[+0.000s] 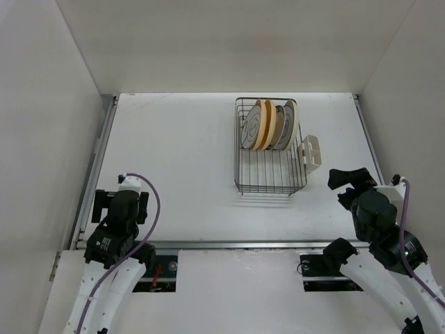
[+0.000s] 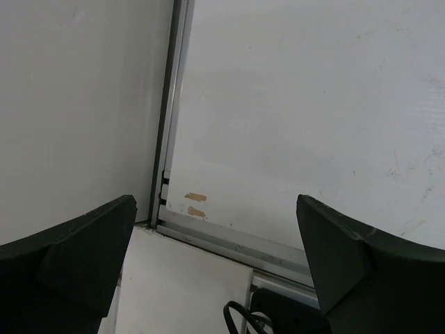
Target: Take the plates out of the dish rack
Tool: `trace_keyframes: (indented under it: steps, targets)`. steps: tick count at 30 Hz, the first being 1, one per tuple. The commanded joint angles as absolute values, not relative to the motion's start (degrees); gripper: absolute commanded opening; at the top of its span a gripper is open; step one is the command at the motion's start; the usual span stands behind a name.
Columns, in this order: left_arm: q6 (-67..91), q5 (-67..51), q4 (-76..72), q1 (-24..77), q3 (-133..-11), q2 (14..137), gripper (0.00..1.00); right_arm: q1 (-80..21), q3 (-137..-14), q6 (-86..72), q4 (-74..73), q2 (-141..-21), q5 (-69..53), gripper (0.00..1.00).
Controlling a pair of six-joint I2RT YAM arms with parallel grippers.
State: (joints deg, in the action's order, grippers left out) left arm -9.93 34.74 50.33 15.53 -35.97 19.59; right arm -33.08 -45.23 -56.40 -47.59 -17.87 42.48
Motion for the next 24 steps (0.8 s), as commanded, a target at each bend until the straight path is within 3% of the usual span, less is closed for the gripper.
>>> trace_keyframes:
  steps: [1,8,14,17,23,24]
  targets:
    - [-8.8,36.4,49.4,15.1,-35.3,19.6,1.00,-33.3,-48.4,-56.9,-47.4,-18.3,44.1,0.99]
    - [-19.0,30.8,49.4,15.1,-38.4,22.9,1.00,-33.3,-55.3,-53.3,-45.8,-23.2,46.2,0.99]
    - [-19.3,25.2,49.3,15.1,-47.9,32.3,1.00,-33.3,-67.0,-41.4,-43.5,-39.4,48.0,0.99]
    - [-15.9,25.8,50.9,15.1,-55.8,42.0,1.00,-33.3,-76.4,-30.6,-40.4,-50.0,40.7,0.99]
    - [-8.8,23.6,55.6,15.1,-70.0,57.3,1.00,-31.2,-93.2,-25.8,-41.8,-71.3,34.0,0.78]
    - [-7.9,22.9,55.6,15.1,-70.7,58.0,0.99,-30.7,-95.1,-25.2,-42.6,-73.7,34.0,0.63]
